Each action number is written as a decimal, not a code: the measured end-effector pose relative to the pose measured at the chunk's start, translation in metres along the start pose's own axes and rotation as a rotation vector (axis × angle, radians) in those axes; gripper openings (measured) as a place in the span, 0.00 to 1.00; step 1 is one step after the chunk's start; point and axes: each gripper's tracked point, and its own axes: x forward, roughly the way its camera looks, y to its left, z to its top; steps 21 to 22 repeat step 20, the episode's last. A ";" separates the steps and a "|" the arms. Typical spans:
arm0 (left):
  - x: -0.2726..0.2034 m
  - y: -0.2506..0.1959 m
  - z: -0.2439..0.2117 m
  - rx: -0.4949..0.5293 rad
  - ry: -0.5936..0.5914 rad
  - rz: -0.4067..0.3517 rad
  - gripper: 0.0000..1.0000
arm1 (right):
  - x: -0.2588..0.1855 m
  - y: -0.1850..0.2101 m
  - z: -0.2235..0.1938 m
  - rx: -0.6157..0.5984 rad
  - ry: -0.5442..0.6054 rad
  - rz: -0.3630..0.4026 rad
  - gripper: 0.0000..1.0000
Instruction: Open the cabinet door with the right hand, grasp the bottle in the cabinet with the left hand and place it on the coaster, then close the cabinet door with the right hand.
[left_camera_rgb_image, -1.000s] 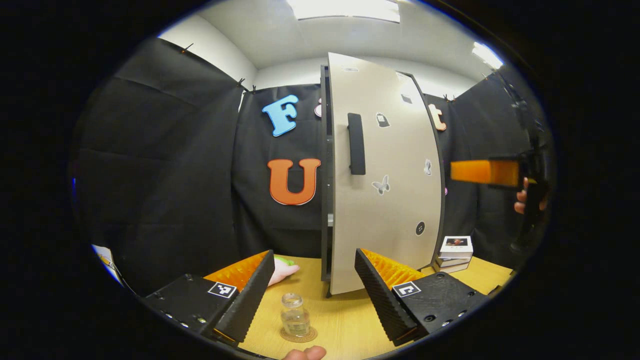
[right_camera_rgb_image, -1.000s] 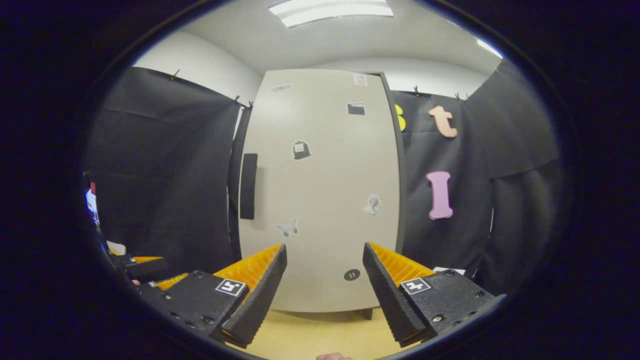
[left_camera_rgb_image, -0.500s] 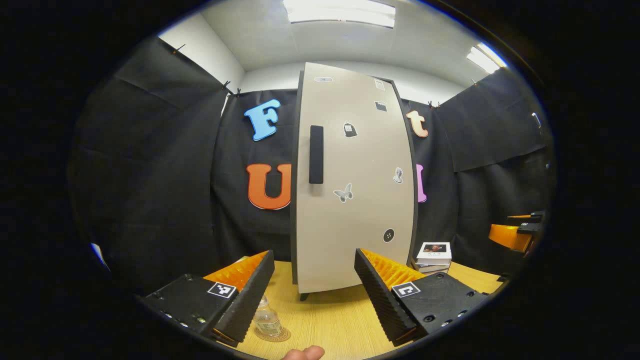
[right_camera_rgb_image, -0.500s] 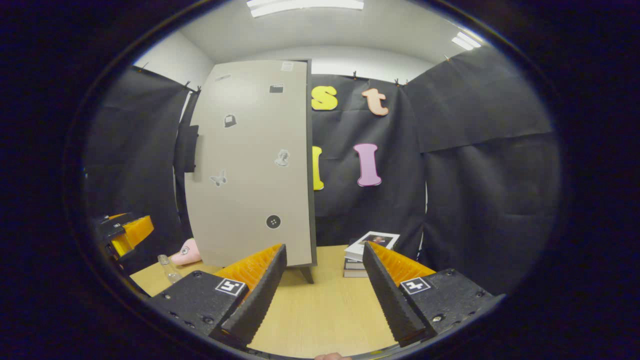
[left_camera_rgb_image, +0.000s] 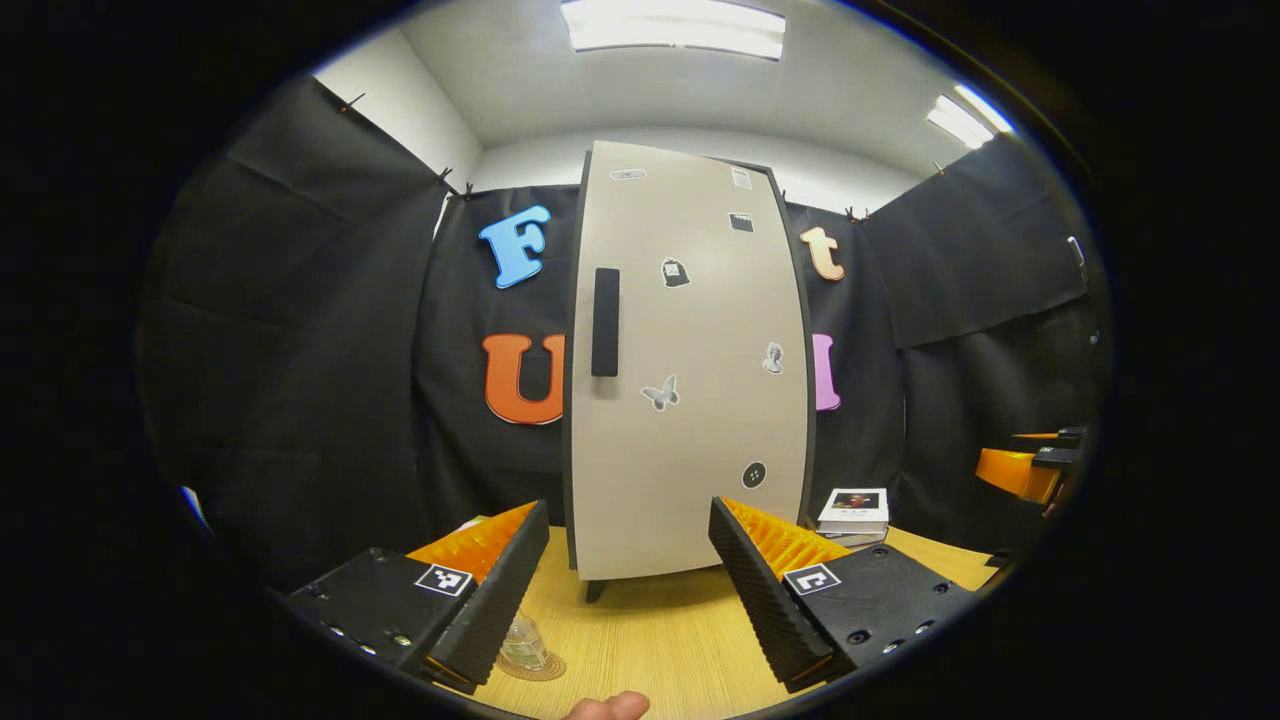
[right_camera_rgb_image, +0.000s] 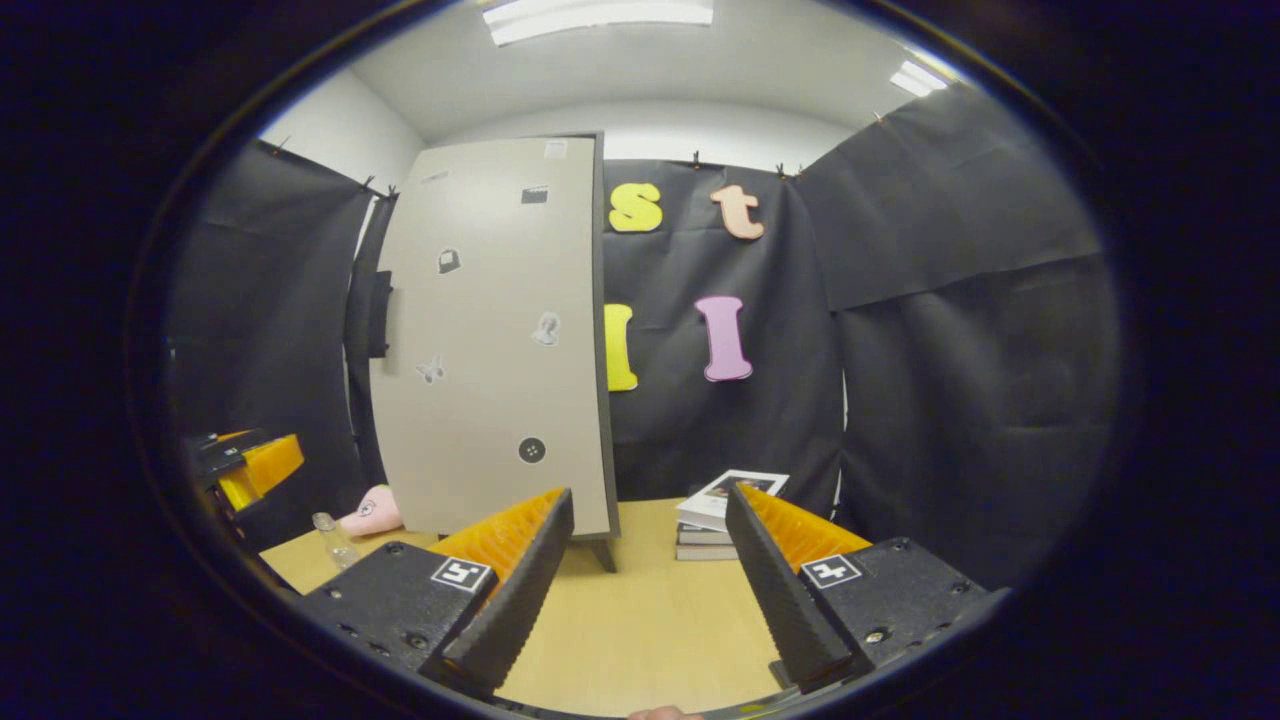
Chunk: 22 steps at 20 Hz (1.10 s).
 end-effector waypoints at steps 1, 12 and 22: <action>-0.001 0.000 0.000 -0.001 -0.001 0.002 0.97 | 0.000 0.002 0.002 0.007 -0.006 0.008 0.98; -0.009 -0.002 -0.003 0.021 0.014 0.009 0.97 | 0.006 0.020 -0.002 0.000 -0.004 0.072 0.98; -0.007 -0.006 -0.002 0.026 0.016 -0.009 0.97 | 0.006 0.016 -0.007 0.008 0.008 0.062 0.98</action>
